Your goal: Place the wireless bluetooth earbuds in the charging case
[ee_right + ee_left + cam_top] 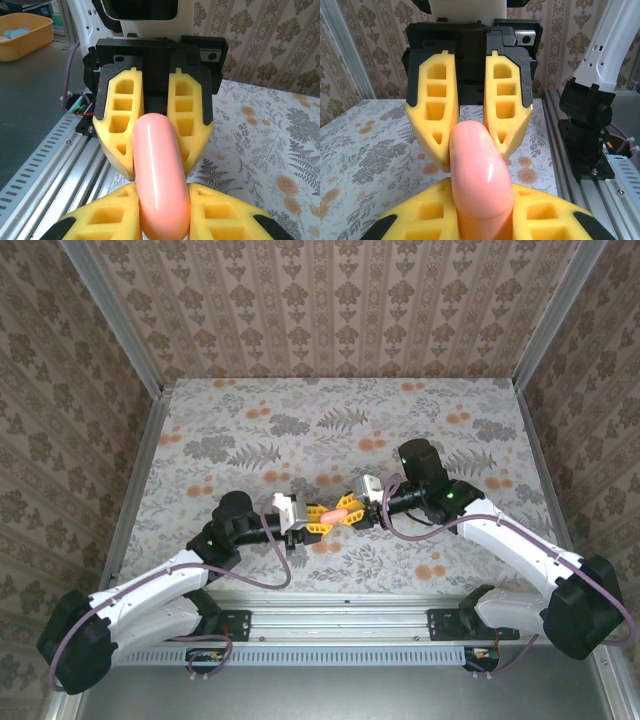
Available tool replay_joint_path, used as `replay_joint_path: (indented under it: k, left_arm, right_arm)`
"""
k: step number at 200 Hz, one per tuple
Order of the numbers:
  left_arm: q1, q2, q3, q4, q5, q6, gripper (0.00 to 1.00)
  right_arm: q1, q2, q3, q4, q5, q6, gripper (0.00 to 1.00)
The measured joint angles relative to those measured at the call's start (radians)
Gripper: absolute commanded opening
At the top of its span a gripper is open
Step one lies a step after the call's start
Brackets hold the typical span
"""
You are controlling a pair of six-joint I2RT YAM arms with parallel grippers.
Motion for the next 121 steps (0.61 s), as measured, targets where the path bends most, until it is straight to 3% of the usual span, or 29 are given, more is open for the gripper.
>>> replay_joint_path:
  k: [23,45,72,121]
  left_arm:
    - [-0.001,-0.007,0.0,-0.008,-0.004,0.0,0.22]
    - [-0.005,-0.023,0.0,-0.027,-0.033,0.003,0.46]
    - [-0.006,-0.053,0.0,-0.055,-0.096,0.014,0.67]
    - [-0.006,-0.087,0.0,-0.126,-0.291,-0.016,0.85]
  right_arm:
    - [0.0,-0.002,0.001,-0.009,0.001,-0.008,0.21]
    - [0.0,-0.008,0.003,-0.028,0.005,-0.011,0.21]
    - [-0.013,-0.022,0.003,-0.102,0.023,-0.015,0.22]
    - [-0.06,-0.016,0.036,-0.269,0.109,0.039,0.24]
